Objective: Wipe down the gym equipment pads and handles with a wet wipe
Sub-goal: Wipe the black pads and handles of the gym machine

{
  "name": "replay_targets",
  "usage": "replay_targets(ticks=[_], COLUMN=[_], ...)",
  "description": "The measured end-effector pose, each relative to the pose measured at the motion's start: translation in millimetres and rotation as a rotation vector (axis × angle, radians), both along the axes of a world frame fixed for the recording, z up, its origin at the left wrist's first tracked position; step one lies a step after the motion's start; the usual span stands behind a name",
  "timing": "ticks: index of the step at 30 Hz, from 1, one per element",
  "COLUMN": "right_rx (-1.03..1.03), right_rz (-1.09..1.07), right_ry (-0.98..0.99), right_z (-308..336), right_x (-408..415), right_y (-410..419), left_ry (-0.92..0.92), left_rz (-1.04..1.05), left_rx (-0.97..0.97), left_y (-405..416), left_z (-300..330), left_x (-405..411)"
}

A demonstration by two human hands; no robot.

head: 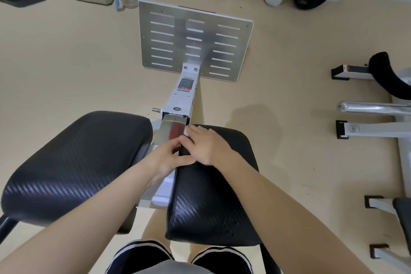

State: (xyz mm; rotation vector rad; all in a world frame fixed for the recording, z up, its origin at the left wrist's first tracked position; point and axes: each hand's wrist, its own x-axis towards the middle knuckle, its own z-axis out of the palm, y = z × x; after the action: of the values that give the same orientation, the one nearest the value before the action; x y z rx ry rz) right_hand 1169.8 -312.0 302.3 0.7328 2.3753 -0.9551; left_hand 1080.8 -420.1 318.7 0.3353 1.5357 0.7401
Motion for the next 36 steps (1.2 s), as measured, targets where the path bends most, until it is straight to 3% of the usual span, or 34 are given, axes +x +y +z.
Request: replay_targets(ticks=[7, 11, 20, 24, 29, 36], right_rx=[0.002, -0.091, -0.106, -0.089, 0.045, -0.366], right_rz=[-0.284, -0.356, -0.024, 0.011, 0.075, -0.194], right_ry=[-0.109, -0.034, 0.166, 0.216, 0.125, -0.02], right_z=[-3, 7, 55, 37, -4, -18], right_x=[78, 101, 146, 135, 109, 100], right_y=[52, 53, 12, 27, 58, 82], left_ry=[-0.084, -0.116, -0.064, -0.064, -0.051, -0.04], left_rz=[0.074, 0.097, 0.077, 0.108, 0.146, 0.135], left_rx=[-0.019, -0.016, -0.021, -0.023, -0.023, -0.007], left_y=[1, 1, 2, 1, -1, -3], left_z=[1, 3, 17, 17, 12, 7], left_x=[2, 3, 8, 11, 12, 11])
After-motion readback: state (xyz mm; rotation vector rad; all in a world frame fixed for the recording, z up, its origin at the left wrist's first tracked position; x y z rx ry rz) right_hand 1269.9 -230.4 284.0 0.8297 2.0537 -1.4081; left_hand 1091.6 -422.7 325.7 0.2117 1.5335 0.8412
